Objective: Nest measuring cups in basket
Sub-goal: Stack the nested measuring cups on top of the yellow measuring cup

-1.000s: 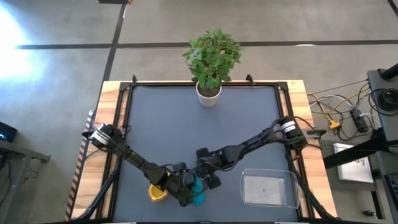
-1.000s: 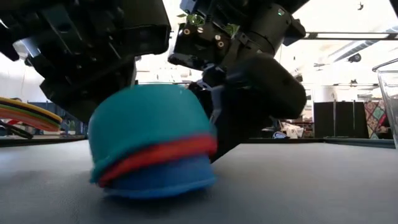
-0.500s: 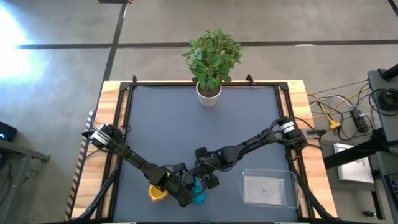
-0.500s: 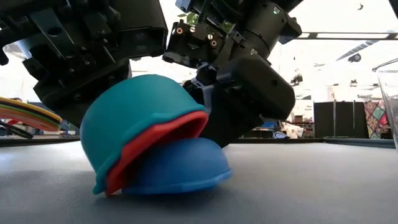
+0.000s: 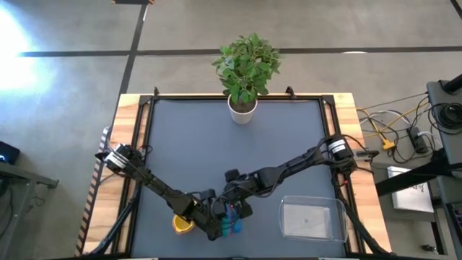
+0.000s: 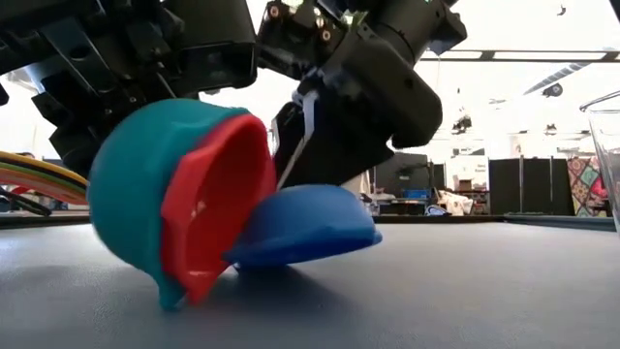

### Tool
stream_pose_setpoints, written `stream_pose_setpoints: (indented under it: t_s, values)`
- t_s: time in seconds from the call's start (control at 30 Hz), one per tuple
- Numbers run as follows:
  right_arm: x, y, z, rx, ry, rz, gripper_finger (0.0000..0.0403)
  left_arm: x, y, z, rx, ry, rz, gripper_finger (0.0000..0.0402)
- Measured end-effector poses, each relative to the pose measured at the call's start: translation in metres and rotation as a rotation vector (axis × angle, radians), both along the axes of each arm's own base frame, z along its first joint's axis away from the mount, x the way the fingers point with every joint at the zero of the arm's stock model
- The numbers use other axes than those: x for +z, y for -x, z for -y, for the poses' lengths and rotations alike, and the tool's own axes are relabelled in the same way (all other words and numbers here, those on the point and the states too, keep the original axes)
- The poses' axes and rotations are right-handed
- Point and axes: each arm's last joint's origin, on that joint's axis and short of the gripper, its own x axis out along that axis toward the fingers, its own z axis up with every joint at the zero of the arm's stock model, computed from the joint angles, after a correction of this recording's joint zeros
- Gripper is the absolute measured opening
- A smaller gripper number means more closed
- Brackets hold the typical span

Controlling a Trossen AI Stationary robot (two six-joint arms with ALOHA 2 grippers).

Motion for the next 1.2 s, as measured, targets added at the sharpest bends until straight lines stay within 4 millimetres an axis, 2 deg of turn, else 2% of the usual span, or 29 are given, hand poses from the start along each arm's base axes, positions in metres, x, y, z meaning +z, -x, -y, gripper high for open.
stream_pose_setpoints:
  t_s: [0.3,0.47,0.87,0.97,1.2]
  values:
    - [0.007,-0.001,-0.001,0.005,-0.021,0.031,0.0327,0.002,0.004,-0.001,0.002,-0.034,-0.014,0.0000]
    - [0.009,-0.002,-0.001,0.009,-0.030,0.048,0.0327,0.012,0.009,0.002,0.008,-0.051,0.011,0.0000]
    - [0.008,0.000,-0.001,0.028,-0.006,0.029,0.0327,0.034,0.037,0.002,0.071,-0.068,0.030,0.0000]
    - [0.012,0.004,0.000,0.053,0.003,0.008,0.0327,0.042,0.037,0.002,0.076,-0.068,0.061,0.0000]
    - [0.024,0.013,0.001,0.053,-0.001,-0.016,0.0327,0.048,0.035,0.006,0.040,-0.052,0.067,0.0000]
